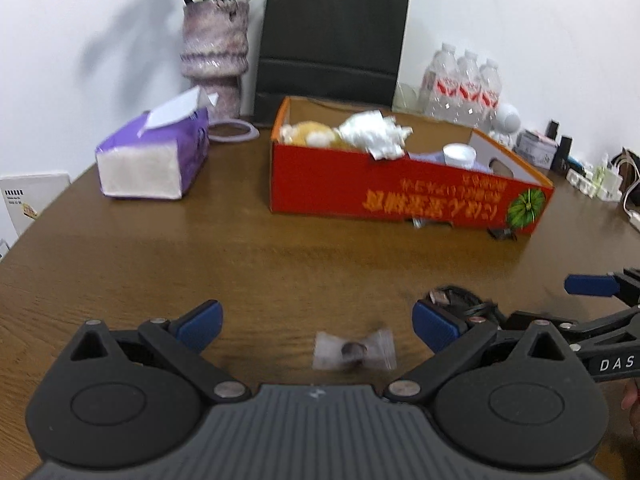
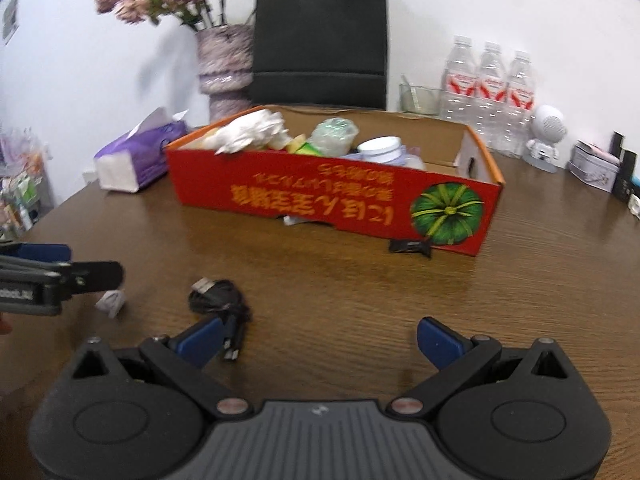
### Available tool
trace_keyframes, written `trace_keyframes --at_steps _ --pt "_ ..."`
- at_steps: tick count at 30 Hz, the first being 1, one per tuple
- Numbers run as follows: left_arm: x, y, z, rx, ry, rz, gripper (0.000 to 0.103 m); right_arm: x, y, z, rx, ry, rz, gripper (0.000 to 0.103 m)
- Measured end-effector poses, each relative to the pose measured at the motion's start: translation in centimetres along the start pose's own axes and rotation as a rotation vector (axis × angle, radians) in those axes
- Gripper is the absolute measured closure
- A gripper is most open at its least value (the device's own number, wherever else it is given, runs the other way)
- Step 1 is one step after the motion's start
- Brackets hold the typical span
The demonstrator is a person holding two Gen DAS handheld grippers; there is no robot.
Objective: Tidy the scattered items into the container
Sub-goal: 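Withdraw both open tools from the box toward the black USB cable, then grasp the black USB cable with the right tool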
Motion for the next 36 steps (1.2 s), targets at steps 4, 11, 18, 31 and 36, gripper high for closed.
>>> trace_keyframes --at_steps 4,11,18,31,36 --pt "0.3 -0.9 -0.6 -0.031 0.003 -0.012 0.000 -1.4 -0.2 -0.8 -0.009 0.029 0.039 0.000" --pt "0.6 -1.2 -0.5 -0.013 0.025 -0.089 0.036 -3.3 0.2 -2.5 -0.004 0.087 0.075 0.015" --pt "1.6 -1.1 0.4 0.022 -0.030 -0.083 0.089 -4.5 0.3 -1.9 0.012 0.140 0.084 0.073" --pt "2.5 -0.5 0.8 0.050 -0.070 -0.077 0.092 -3.4 0.8 -0.8 0.051 0.112 0.032 0.073" --pt "3.1 0.2 1.0 0.069 -0.080 -0.081 0.092 -2.6 1.0 -0.5 0.063 0.100 0.011 0.073"
Point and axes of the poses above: each gripper's, at about its wrist camera, not at the fingertips, and z roughly against the way its jaws point, x to its right, y to its top, the point moved 8 cm from there along -z, roughly the way its jaws point, and after that the axes turned 14 degrees about x, right-handed, at the moved point
